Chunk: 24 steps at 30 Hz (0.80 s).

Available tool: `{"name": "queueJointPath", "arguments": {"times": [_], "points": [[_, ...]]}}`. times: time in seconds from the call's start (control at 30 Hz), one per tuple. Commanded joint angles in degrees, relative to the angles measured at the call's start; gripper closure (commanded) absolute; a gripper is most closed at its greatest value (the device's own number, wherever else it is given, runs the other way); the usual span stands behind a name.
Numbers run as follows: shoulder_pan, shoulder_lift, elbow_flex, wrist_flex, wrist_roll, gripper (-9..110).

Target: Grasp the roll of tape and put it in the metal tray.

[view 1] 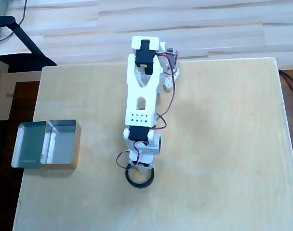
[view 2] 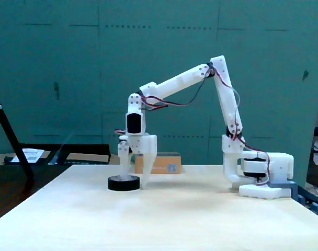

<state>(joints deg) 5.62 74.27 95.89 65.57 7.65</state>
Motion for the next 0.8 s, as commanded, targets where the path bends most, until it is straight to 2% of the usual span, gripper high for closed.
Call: {"name": "queueJointPath", "arguments": {"times": [0.0, 0.77], "points": [[-0.35, 0.18, -0.62, -0.18, 0.53, 88], [-0.09, 0.09, -0.09, -0.26, 0.62, 91]]}}
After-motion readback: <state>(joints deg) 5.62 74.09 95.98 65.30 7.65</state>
